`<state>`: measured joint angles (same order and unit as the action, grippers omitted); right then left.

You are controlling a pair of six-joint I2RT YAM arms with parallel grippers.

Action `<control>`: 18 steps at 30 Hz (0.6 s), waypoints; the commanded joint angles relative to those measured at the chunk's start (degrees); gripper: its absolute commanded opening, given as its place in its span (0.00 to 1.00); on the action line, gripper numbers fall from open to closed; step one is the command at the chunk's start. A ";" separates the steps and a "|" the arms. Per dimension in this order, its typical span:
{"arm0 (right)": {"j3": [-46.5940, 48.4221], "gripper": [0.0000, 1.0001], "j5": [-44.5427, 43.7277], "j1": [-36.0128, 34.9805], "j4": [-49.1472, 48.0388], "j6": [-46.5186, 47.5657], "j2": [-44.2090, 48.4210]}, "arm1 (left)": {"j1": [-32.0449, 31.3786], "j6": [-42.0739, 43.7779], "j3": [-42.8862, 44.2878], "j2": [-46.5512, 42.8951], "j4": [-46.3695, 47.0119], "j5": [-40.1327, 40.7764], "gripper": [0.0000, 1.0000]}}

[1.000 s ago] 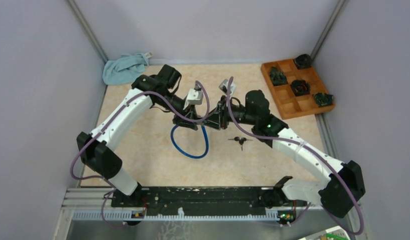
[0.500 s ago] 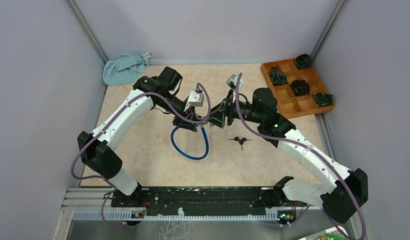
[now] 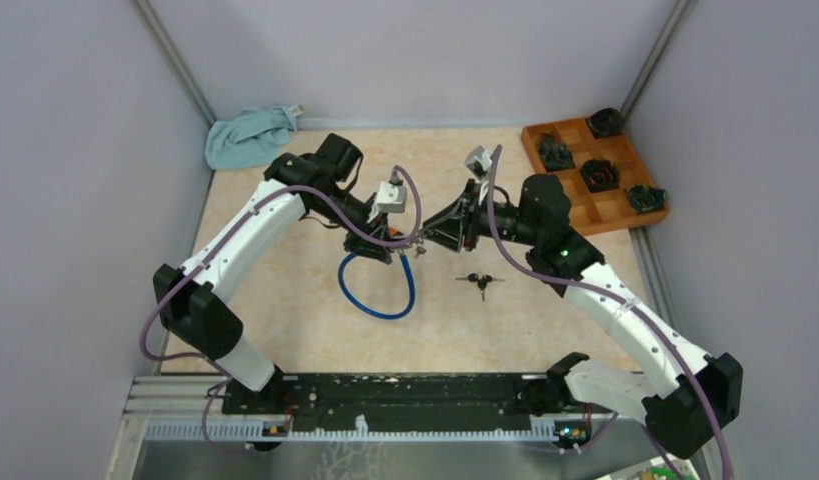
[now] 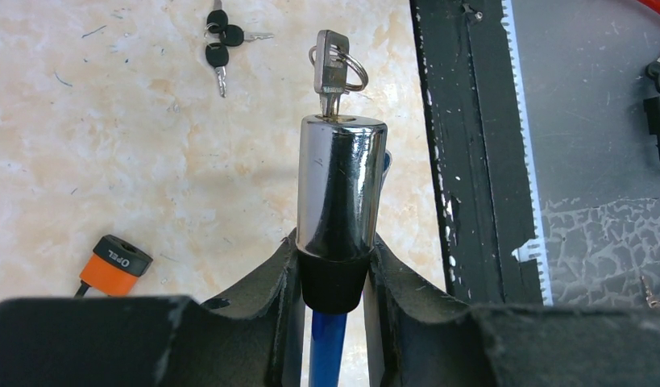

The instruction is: Unlock with the key

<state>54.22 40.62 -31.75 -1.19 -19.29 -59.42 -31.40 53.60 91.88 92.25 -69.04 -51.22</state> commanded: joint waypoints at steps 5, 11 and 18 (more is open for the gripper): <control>1.93 0.35 1.11 -0.04 -0.30 1.19 -2.67 | -0.22 0.60 0.75 -2.51 -0.18 -1.58 0.00; 1.63 0.33 -0.18 -0.31 1.01 1.88 -3.61 | -0.23 1.39 1.04 -2.51 -0.78 -1.71 0.00; 1.79 0.28 -0.90 -1.89 1.04 1.89 -5.44 | -0.25 1.65 1.26 -2.65 -1.04 -2.04 0.00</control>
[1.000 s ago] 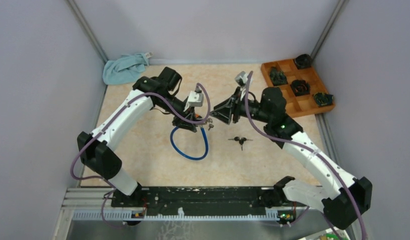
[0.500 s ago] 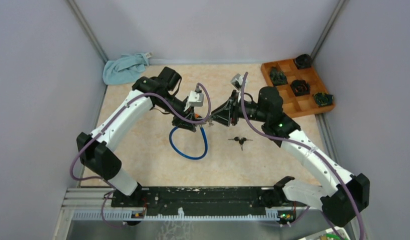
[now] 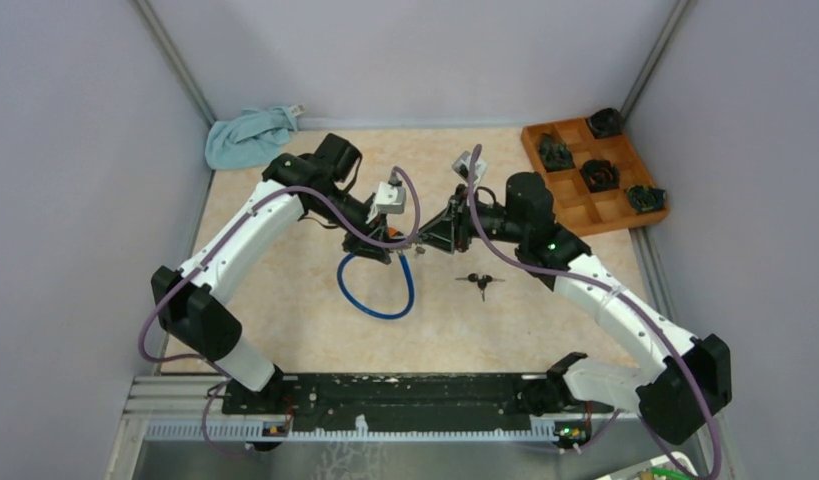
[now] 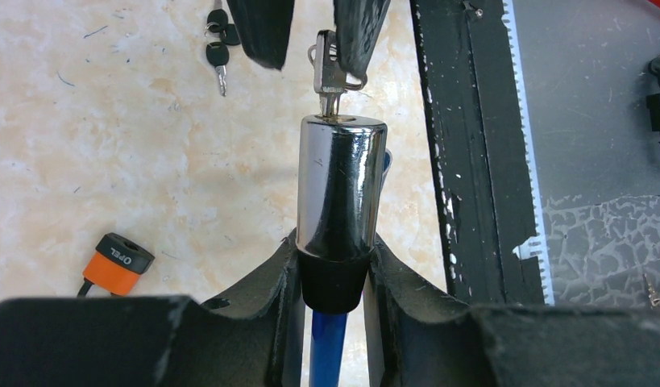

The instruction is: Unlock with the key

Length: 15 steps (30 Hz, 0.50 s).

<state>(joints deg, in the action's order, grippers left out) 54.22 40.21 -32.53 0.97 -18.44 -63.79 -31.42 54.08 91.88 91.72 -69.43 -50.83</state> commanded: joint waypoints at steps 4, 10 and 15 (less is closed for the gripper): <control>1.89 0.17 -1.09 -2.04 -1.02 0.91 -2.06 | -0.25 1.27 1.15 -2.25 -0.80 -2.43 0.00; 1.51 0.00 -2.76 -2.07 -2.57 -2.54 -1.66 | -0.22 1.18 0.88 -2.70 0.34 -1.52 0.00; 0.22 0.00 -4.32 -2.09 -7.07 -13.20 -2.62 | -1.48 0.49 0.99 -4.56 6.87 5.35 0.00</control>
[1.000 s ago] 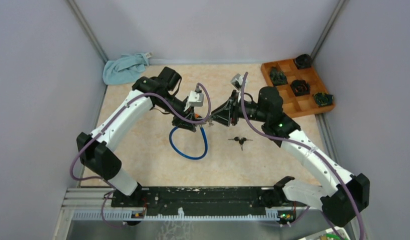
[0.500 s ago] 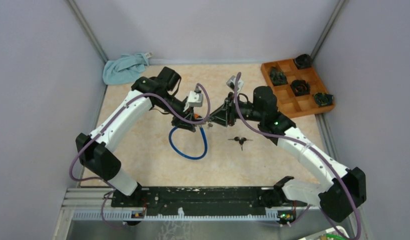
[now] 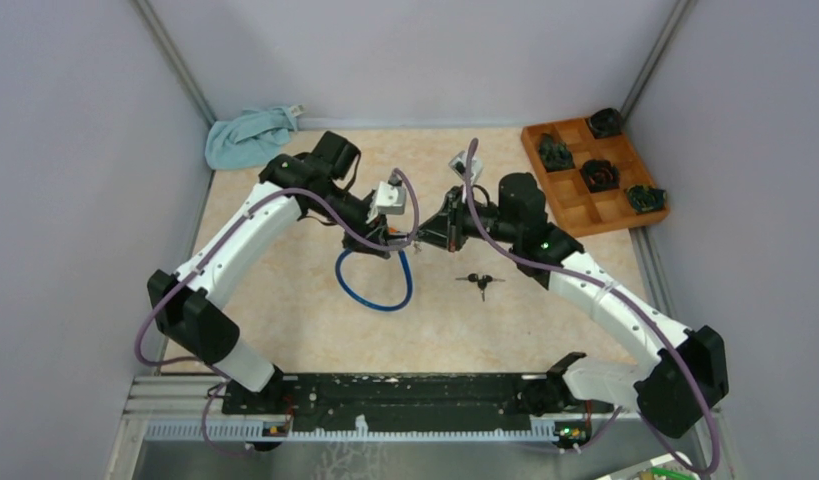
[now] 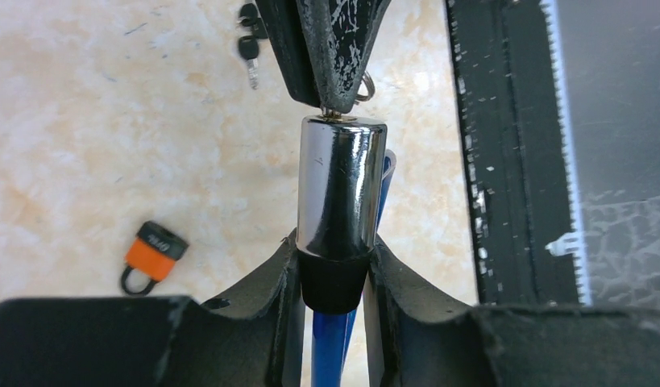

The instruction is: Unlock with the key

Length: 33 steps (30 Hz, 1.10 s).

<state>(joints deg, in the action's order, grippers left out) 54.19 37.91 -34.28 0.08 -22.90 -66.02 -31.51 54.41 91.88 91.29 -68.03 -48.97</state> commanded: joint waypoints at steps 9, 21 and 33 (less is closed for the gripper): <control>-3.47 0.00 -6.01 -0.35 -14.29 -27.53 -1.76 | -4.59 4.50 -4.76 -8.78 20.20 21.63 0.00; -2.77 0.00 -9.34 0.28 -17.19 -41.67 -5.44 | -6.35 6.30 -7.54 -9.75 27.06 30.50 0.00; -2.19 0.16 -7.56 1.66 -17.01 -42.06 -6.18 | -7.34 4.37 -15.28 -14.63 30.48 35.27 0.00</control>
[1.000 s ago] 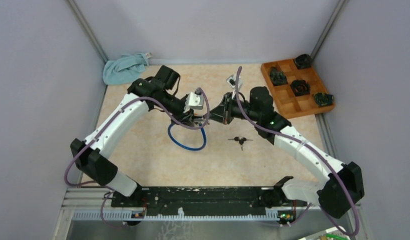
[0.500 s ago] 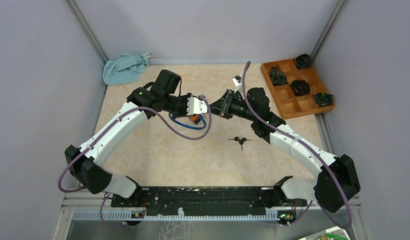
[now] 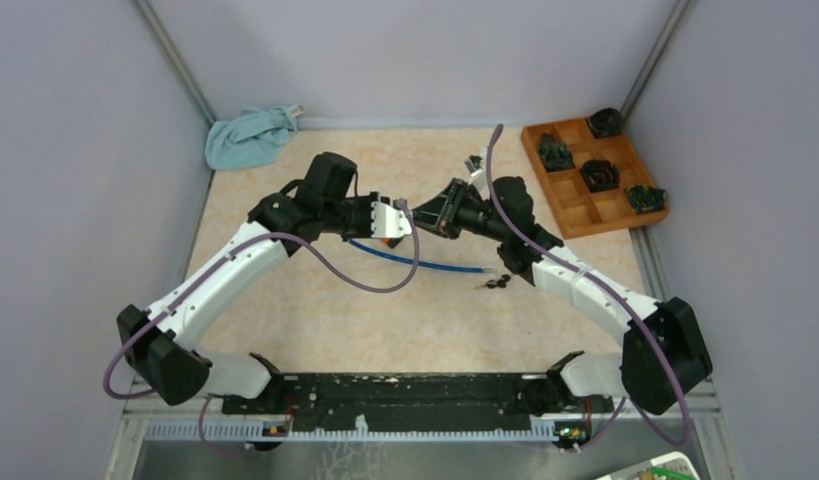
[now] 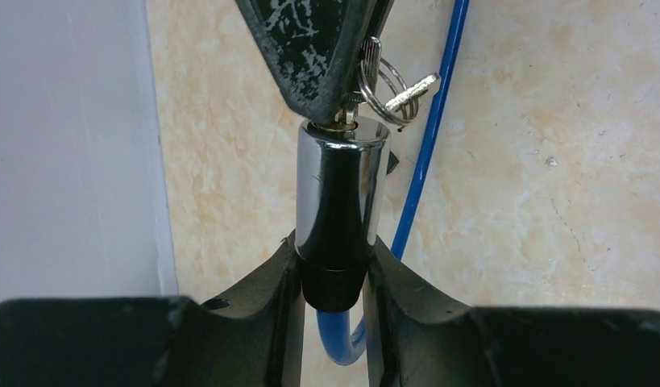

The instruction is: Unlock with the key

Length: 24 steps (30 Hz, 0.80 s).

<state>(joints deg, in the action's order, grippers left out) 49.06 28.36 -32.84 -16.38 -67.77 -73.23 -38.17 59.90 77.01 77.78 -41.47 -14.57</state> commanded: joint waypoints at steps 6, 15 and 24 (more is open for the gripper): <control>4.63 0.54 -0.57 4.45 8.90 12.03 5.00 | -0.51 -6.64 0.50 -0.09 1.69 3.59 0.00; 4.54 0.81 -6.80 13.55 21.00 21.67 10.67 | 8.11 -13.30 8.78 3.08 -10.42 0.48 0.00; 7.07 0.81 -11.72 13.98 26.53 26.97 8.29 | 19.71 -7.42 11.99 9.66 -22.22 7.22 0.00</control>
<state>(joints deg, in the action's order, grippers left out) 52.47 19.59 -18.98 8.32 -44.69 -64.29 -22.13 48.51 89.52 85.52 -56.45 -12.16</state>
